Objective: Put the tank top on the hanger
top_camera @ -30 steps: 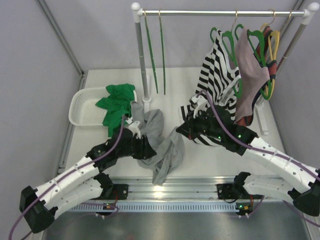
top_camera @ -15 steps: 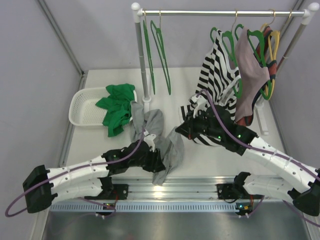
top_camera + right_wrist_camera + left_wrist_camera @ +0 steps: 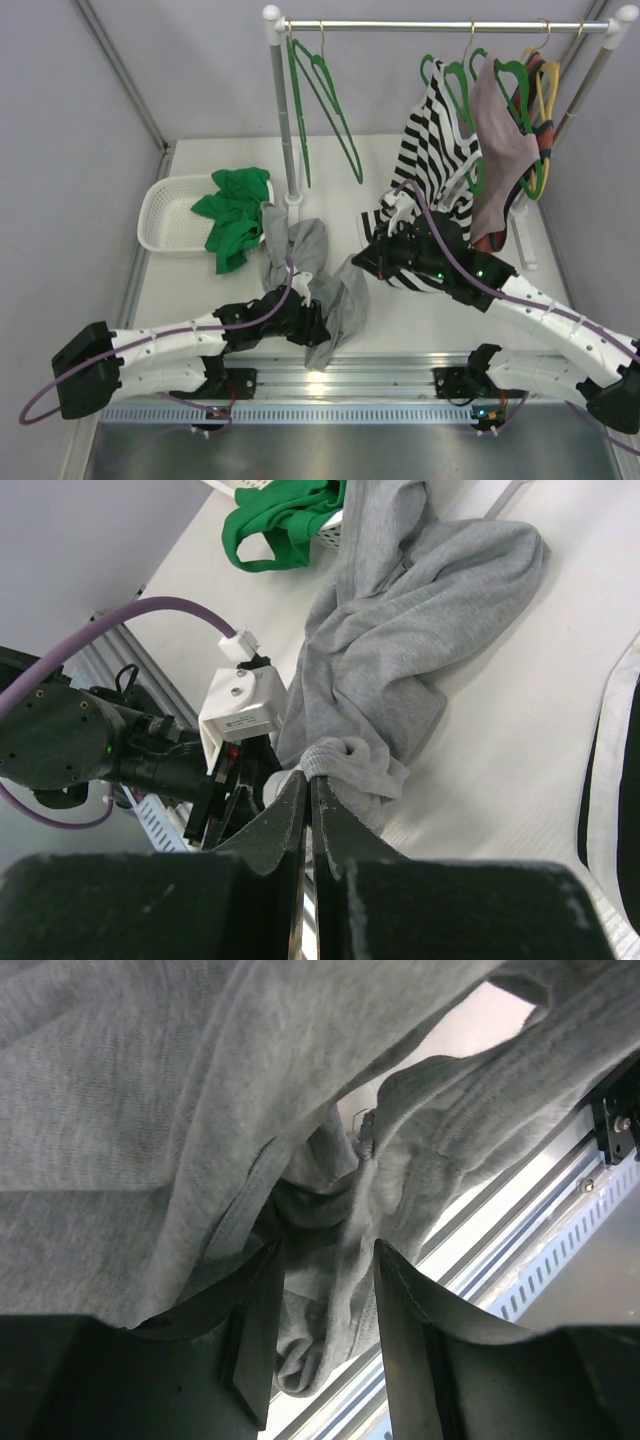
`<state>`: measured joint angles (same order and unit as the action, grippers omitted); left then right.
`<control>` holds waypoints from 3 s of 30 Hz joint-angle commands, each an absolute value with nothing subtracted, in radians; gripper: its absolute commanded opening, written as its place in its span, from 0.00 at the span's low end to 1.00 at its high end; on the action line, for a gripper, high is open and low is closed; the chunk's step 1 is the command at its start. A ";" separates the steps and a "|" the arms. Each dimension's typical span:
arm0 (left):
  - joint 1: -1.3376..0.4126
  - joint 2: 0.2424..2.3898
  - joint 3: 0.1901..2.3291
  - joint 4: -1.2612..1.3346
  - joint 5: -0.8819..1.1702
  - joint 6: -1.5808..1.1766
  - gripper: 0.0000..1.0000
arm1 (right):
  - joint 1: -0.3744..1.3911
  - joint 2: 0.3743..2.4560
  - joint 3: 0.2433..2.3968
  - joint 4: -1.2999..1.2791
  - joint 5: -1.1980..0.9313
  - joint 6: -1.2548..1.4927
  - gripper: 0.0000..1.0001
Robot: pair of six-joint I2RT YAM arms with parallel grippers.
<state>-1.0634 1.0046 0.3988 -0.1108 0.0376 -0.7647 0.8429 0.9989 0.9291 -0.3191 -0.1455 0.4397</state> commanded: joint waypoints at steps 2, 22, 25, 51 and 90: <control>-1.069 1.025 0.374 0.031 0.051 -0.756 0.45 | 0.828 0.971 0.925 -0.271 -0.161 0.446 0.00; -1.078 0.605 0.689 -0.328 -0.075 -0.738 0.00 | 0.704 0.885 0.985 -0.429 -0.141 0.420 0.00; -1.080 0.603 0.864 -0.440 -0.110 -0.692 0.00 | 0.675 0.868 1.040 -0.457 -0.164 0.419 0.00; -1.080 1.012 1.821 -0.679 -0.319 -0.396 0.00 | 0.657 1.081 1.905 -0.775 -0.121 0.353 0.00; -0.701 0.922 0.539 -0.200 -0.118 -0.742 0.00 | 0.627 1.081 0.824 -0.276 -0.046 0.578 0.00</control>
